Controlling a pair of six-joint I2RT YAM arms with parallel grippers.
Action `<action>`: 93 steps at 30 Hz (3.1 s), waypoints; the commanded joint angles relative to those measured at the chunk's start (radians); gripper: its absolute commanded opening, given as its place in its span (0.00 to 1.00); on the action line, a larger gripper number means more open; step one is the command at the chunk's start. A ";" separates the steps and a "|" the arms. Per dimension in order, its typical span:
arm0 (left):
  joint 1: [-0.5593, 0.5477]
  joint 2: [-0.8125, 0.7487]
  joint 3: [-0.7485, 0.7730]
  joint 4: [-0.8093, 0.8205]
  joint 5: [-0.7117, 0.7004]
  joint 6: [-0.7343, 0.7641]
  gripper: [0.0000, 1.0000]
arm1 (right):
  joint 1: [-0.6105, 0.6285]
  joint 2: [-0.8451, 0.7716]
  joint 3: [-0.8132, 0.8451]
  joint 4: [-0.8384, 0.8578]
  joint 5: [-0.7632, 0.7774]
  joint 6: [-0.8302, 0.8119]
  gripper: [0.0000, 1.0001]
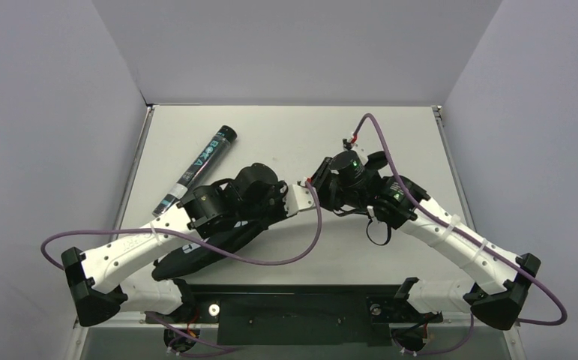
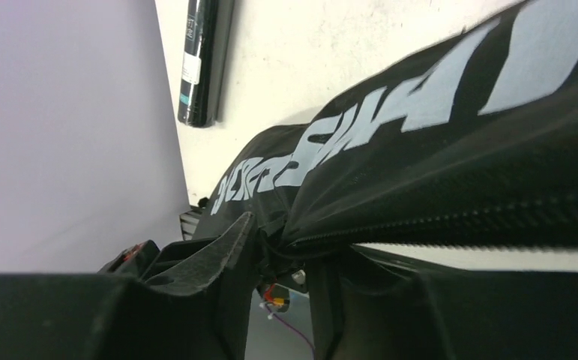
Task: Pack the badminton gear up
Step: Zip the racket bag at the center of the board.
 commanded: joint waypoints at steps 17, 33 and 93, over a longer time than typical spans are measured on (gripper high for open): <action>0.293 0.083 0.183 -0.055 0.522 -0.219 0.00 | 0.005 -0.201 -0.177 0.316 -0.132 -0.129 0.54; 0.326 0.140 0.343 -0.184 0.730 -0.136 0.00 | 0.009 -0.146 -0.243 0.538 -0.215 -0.135 0.30; 0.398 0.212 0.405 -0.268 0.962 -0.158 0.00 | -0.067 -0.270 -0.402 0.705 -0.235 -0.070 0.00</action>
